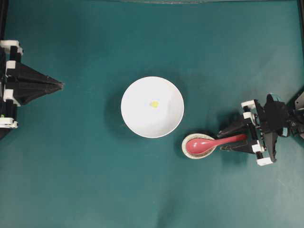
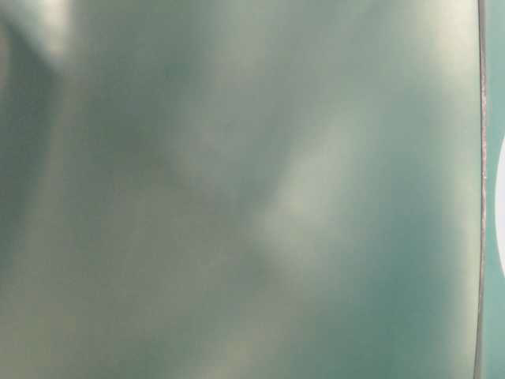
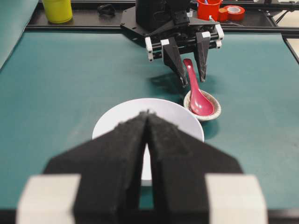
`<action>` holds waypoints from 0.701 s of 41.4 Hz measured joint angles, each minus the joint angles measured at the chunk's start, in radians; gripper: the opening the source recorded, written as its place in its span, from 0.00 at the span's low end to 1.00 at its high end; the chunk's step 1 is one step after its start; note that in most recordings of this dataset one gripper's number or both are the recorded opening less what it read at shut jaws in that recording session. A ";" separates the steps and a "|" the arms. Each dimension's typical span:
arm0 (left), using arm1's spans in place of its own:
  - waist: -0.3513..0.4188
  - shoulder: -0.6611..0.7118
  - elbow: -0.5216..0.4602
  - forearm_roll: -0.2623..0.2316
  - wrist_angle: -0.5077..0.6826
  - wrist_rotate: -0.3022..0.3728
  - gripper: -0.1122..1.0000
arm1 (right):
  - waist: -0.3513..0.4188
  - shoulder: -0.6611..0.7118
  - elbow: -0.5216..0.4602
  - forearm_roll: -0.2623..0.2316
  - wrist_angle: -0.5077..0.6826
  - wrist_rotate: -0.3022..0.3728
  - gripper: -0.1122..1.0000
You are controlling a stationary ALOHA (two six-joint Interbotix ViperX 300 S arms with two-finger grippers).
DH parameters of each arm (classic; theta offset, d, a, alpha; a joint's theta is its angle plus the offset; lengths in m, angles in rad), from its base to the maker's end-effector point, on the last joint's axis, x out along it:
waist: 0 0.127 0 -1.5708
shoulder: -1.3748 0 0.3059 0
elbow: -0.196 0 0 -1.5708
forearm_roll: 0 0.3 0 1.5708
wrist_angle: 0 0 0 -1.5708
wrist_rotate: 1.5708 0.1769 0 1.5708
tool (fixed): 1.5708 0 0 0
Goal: Scoop the yellow hexagonal prism block from the bowl with a spoon using the right arm.
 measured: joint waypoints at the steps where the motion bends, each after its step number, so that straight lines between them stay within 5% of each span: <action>1: 0.002 0.000 0.002 0.000 0.000 0.000 0.11 | 0.002 0.000 0.000 0.000 0.002 0.000 0.54; 14: 0.000 -0.002 0.000 0.000 0.000 0.000 0.11 | 0.003 0.000 -0.002 0.000 0.003 -0.005 0.53; 24: 0.000 -0.002 0.000 0.000 0.000 0.000 0.11 | 0.003 0.000 -0.002 0.000 0.003 -0.011 0.31; 29: 0.002 -0.002 0.000 0.000 0.000 0.000 0.11 | 0.003 0.000 0.000 0.000 0.000 -0.011 0.31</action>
